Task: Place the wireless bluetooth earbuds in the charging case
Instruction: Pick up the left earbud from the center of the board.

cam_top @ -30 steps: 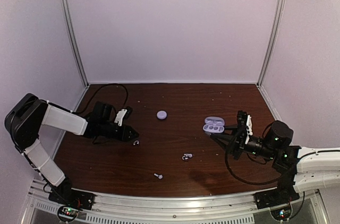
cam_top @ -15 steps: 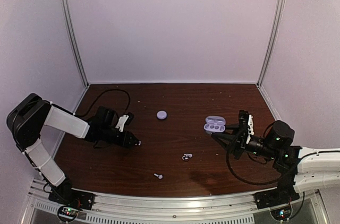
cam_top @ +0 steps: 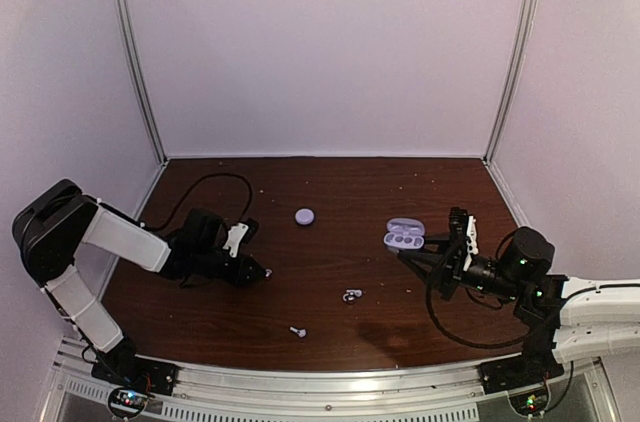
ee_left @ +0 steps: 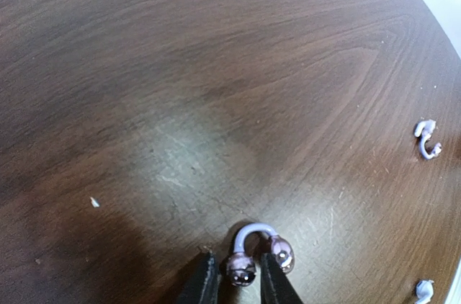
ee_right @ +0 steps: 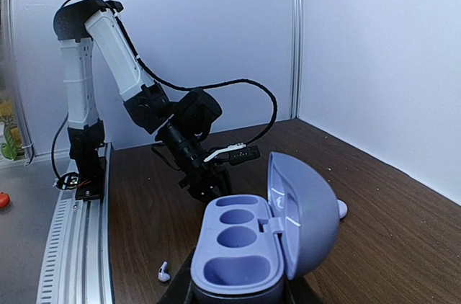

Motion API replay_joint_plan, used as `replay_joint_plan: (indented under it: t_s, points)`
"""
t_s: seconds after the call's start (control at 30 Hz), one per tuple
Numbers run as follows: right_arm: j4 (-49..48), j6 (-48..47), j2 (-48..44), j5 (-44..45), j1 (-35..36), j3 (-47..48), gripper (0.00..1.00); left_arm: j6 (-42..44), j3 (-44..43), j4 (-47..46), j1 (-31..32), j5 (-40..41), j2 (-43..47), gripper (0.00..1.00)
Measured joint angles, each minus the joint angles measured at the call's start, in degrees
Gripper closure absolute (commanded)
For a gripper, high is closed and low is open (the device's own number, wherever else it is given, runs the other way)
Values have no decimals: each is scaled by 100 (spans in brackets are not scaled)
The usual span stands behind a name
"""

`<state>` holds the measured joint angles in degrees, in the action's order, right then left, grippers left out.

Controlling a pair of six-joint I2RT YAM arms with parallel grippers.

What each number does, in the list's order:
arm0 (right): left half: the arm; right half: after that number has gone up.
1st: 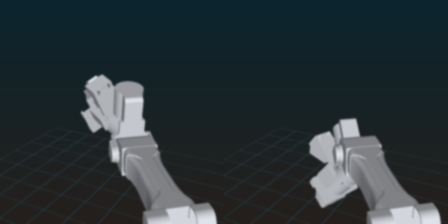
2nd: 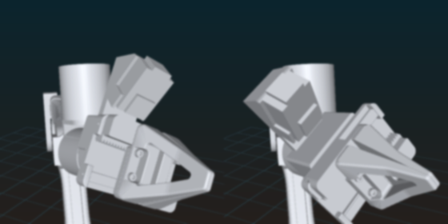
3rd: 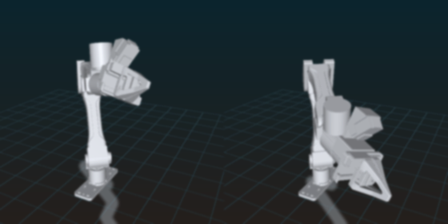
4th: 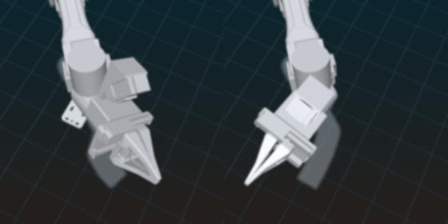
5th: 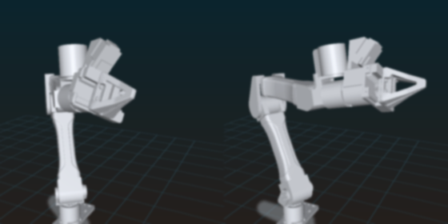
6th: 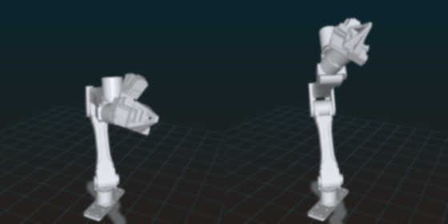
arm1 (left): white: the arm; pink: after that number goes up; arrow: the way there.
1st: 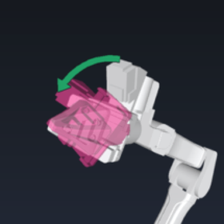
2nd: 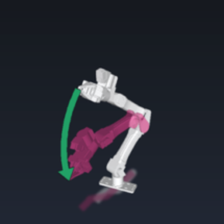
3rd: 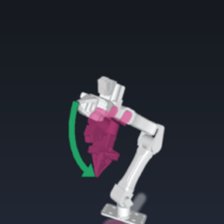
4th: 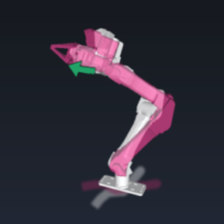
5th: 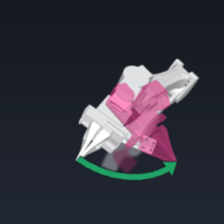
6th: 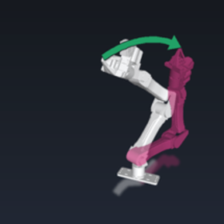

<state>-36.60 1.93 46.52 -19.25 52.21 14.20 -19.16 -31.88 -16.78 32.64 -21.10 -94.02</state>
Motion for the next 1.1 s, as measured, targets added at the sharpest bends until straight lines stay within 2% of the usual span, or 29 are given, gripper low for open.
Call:
replay_joint_plan:
  t_s: [0.37, 0.53, 0.9, 1.1]
  points:
    - [-2, 0, 35, 4, 0, 0, 97, 61, -83, 111, 302, 442, 11, 95]
    - [-96, -9, 98, 31, 0, -44, 97, 63, -72, 326, 372, 632, 179, 99]
    - [-1032, -326, 730, 144, 0, -337, 98, 109, 26, 431, 433, 789, 1349, 100]
    - [-1598, -514, 1545, 409, 0, -247, 99, 127, -166, 393, 828, 909, 2028, 100]
